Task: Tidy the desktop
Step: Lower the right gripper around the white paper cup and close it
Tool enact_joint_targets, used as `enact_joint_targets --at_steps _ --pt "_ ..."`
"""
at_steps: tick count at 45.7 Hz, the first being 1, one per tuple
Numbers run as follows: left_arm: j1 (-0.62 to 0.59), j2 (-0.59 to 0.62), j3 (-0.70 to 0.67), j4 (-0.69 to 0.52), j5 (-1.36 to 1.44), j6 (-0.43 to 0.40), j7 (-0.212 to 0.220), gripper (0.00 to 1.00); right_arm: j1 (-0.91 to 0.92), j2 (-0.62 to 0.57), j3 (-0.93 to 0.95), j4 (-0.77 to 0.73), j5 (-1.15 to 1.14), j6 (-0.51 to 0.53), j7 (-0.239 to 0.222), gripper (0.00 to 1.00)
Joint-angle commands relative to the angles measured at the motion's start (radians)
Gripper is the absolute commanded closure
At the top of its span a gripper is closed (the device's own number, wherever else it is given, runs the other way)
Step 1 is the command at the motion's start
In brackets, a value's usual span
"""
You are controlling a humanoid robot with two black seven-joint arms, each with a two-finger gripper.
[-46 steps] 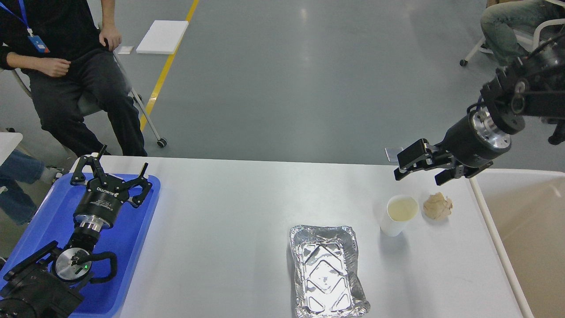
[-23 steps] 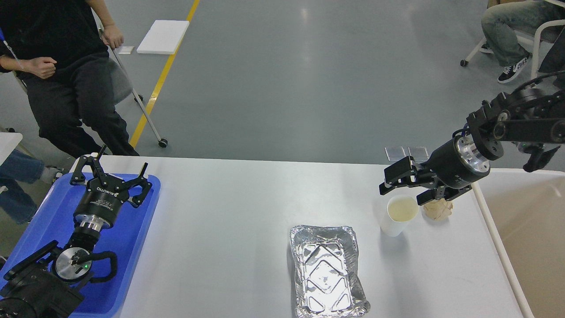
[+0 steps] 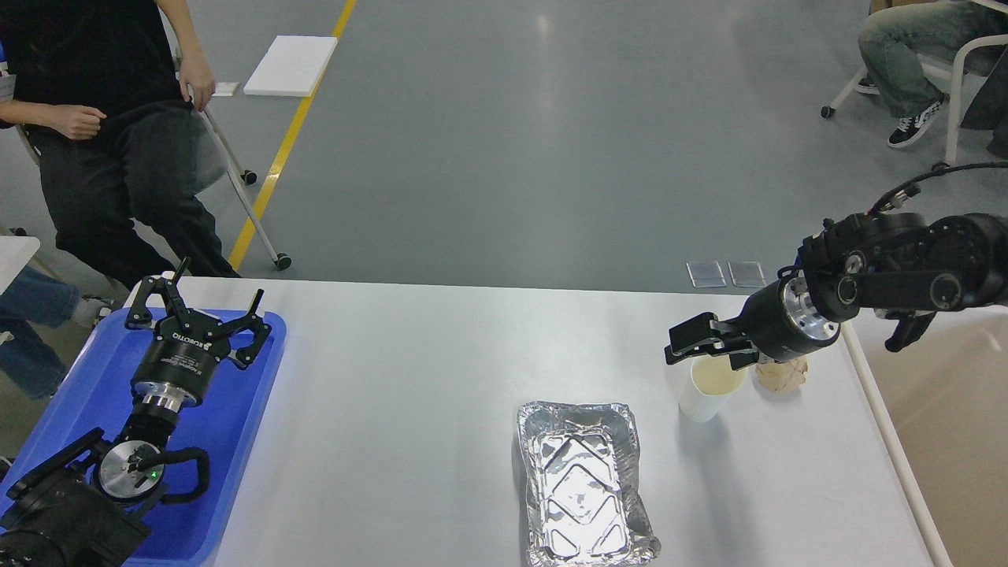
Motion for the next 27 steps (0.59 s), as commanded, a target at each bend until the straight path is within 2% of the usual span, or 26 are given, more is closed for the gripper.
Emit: enact_joint_targets --at_steps 1,6,15,27 --pt "0.0 0.0 0.0 0.0 0.0 0.0 0.0 0.01 -0.093 0.009 0.026 -0.015 -0.046 -0.134 -0.072 0.01" --pt "0.0 0.0 0.0 0.0 0.0 0.0 0.0 0.01 -0.15 0.024 0.026 -0.09 -0.046 -0.159 -0.098 0.01" --pt "0.0 0.0 0.0 0.0 0.0 0.0 0.0 0.01 -0.23 0.049 0.017 -0.248 -0.046 -0.16 -0.104 0.01" --pt "0.0 0.0 0.0 0.0 0.0 0.001 0.0 0.01 -0.238 0.046 0.014 -0.25 -0.058 -0.159 -0.102 0.01"
